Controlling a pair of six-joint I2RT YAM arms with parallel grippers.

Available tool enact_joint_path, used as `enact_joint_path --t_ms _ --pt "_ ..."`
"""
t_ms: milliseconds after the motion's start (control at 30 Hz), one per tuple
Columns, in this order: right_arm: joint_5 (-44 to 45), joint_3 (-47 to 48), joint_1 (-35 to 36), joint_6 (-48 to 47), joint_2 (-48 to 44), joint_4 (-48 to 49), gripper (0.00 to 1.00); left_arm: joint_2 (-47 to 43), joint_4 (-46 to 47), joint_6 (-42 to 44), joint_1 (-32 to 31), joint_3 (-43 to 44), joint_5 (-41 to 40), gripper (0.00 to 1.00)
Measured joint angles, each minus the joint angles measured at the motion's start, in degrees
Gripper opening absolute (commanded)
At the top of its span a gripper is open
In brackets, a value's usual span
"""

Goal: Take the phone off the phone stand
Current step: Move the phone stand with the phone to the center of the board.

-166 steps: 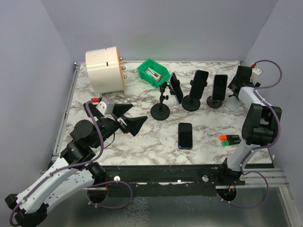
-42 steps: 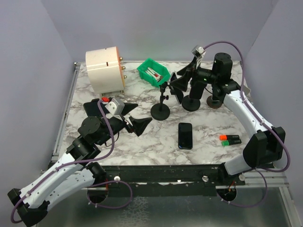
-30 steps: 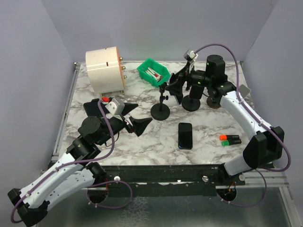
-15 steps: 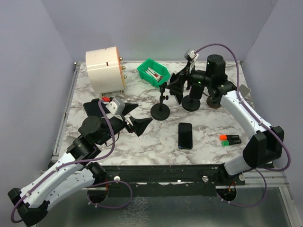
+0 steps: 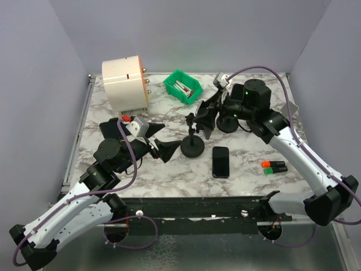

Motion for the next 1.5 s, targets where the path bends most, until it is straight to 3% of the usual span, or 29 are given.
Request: enact_joint_path --t_ms 533,1267,1500 --pt "1.20 -8.33 1.79 2.91 -12.26 -4.13 0.47 0.87 0.00 0.72 0.00 0.00 -0.46 0.99" --pt "-5.01 -12.61 2.14 15.54 -12.22 8.85 0.45 0.37 0.31 2.19 0.00 -0.63 -2.58 0.99" --pt "-4.74 -16.00 2.14 15.32 -12.44 9.35 0.45 2.60 5.03 2.14 0.00 -4.52 3.23 0.99"
